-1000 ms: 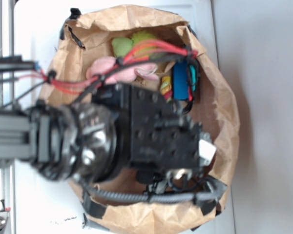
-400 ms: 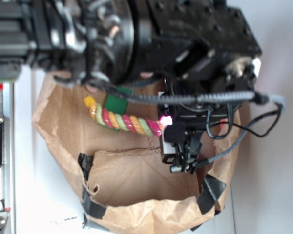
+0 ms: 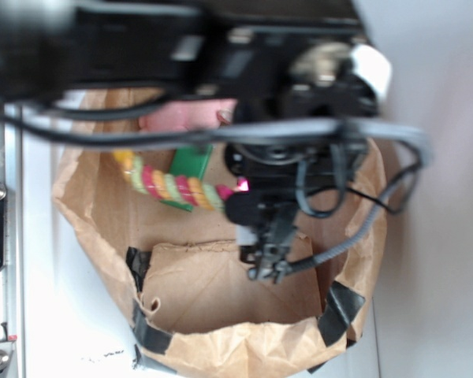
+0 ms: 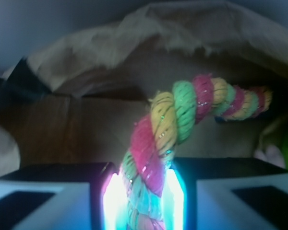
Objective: Grab the multicolored rope.
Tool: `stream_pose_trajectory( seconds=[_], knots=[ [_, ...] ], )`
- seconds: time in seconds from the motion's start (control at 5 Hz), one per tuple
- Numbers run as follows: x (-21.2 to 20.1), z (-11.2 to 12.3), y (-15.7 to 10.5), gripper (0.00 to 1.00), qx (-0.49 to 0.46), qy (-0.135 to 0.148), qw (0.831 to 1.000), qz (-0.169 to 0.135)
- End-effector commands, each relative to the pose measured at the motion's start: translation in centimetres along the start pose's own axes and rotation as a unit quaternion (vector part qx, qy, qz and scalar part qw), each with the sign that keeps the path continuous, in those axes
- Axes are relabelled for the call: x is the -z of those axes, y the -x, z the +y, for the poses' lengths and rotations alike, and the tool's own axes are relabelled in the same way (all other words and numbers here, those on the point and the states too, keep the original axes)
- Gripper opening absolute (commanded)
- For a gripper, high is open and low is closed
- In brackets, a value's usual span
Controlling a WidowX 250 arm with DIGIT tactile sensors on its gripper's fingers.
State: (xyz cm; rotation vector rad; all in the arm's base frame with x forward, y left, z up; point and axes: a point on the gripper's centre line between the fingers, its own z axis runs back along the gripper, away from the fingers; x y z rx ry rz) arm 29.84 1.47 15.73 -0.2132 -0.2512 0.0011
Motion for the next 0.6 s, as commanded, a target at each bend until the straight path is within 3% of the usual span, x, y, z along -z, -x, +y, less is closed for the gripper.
stream_pose_trajectory(
  seconds=[0.0,0.4],
  knots=[
    [-3.29,0.30,0.14,0.00,-0.017,-0.102,0.994,-0.036],
    [-3.08,-0.26,0.15,0.00,-0.001,-0.109,0.993,-0.045]
  ],
)
